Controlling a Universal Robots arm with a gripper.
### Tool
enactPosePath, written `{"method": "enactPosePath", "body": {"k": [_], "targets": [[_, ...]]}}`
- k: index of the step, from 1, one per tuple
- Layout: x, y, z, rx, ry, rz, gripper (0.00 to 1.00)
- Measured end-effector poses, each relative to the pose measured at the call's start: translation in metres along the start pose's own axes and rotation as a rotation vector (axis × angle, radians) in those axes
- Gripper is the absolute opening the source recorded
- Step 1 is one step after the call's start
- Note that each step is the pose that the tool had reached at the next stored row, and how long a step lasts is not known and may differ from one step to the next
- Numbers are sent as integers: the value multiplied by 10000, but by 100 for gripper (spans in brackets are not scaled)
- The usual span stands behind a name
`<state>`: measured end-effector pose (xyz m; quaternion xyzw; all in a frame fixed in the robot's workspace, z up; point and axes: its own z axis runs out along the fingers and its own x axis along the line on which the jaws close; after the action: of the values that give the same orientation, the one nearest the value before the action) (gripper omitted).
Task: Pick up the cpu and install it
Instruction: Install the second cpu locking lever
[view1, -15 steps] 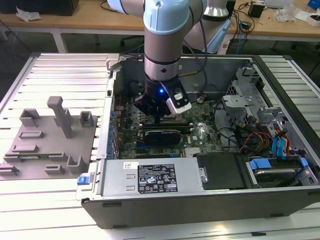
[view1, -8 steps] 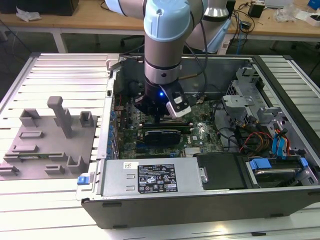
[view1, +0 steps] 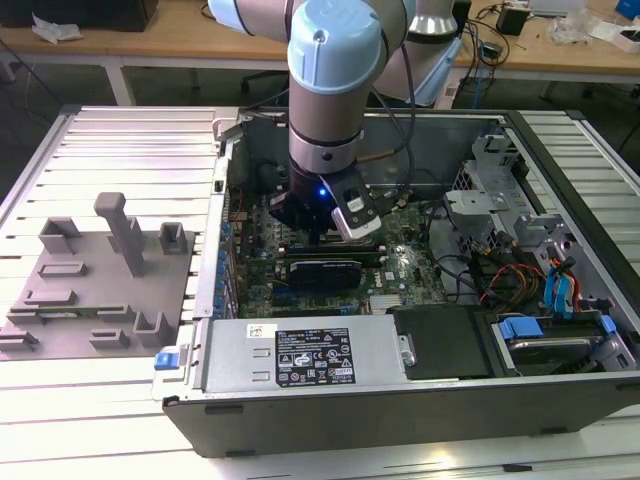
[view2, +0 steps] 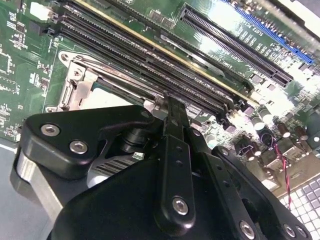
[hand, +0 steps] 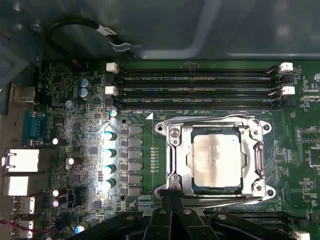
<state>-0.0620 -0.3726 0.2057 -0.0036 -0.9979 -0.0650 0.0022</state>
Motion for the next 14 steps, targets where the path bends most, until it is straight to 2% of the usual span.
{"method": "enactPosePath", "body": {"k": [4,6,8,10,12,14], "targets": [[-1,-19,-3,1,1,-1,11],[-18,-164,-27,1,17,2,11],[-16,-165,-27,-30,16,1,11],[-13,-164,-25,-126,8,0,11],[-3,-165,-23,-353,-10,-5,11],[6,-165,-21,-498,-25,-5,11]]}}
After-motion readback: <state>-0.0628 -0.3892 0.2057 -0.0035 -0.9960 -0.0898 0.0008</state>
